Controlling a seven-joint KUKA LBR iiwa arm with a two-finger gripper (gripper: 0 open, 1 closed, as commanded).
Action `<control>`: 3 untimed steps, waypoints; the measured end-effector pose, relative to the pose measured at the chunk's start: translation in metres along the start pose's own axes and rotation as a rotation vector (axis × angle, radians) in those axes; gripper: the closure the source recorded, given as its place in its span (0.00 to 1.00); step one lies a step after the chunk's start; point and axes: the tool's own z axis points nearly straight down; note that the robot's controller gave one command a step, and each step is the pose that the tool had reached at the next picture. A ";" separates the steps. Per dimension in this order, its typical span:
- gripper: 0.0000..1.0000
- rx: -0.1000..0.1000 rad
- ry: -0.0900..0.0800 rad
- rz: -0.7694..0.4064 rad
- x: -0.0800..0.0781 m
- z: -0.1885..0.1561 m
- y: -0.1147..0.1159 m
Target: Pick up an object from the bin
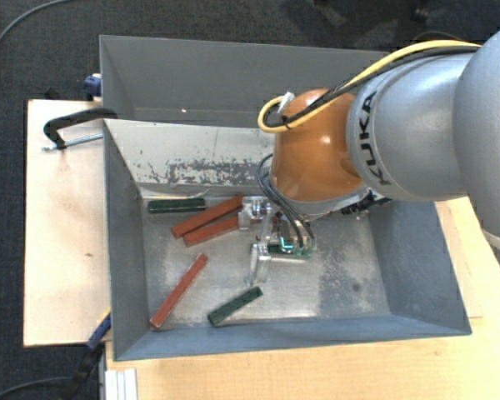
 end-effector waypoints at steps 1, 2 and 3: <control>0.00 0.003 -0.006 0.001 0.025 0.058 -0.116; 0.00 -0.002 -0.015 0.079 -0.020 0.056 -0.076; 0.00 -0.003 -0.015 0.206 -0.053 0.056 -0.073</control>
Offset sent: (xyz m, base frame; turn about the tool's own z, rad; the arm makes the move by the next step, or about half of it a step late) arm -0.0253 -0.1117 -0.0574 -0.0053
